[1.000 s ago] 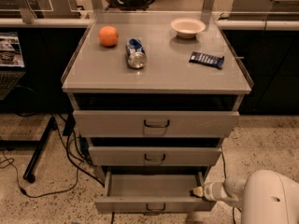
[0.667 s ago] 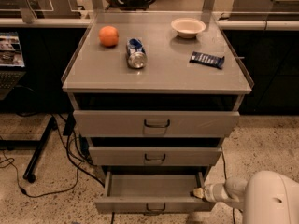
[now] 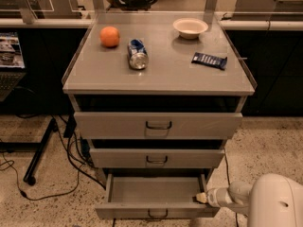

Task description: Open bottom drawer

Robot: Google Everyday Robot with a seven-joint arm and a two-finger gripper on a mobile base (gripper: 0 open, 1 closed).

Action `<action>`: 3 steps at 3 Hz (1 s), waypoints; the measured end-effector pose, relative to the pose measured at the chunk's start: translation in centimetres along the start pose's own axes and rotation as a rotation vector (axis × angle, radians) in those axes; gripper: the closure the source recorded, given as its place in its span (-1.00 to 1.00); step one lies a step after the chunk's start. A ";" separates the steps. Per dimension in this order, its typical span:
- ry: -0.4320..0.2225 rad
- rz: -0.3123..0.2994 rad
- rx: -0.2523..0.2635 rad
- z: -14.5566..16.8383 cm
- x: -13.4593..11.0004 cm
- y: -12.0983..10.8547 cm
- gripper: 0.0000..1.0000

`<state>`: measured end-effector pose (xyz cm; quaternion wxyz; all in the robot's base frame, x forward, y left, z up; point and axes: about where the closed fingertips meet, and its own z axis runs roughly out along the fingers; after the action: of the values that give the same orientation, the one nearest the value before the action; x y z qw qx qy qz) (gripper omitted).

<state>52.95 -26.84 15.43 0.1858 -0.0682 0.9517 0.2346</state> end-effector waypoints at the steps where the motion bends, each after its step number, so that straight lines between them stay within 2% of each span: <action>1: -0.007 -0.011 -0.015 0.0 0.2 0.2 1.00; 2: -0.005 -0.006 -0.066 -0.9 1.4 0.5 1.00; 3: -0.005 -0.006 -0.066 -0.9 1.4 0.5 1.00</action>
Offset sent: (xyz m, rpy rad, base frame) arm -0.1873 -0.0570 0.0612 0.5910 0.0630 0.2161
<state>51.29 -26.90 15.82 0.1865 -0.0767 0.9429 0.2652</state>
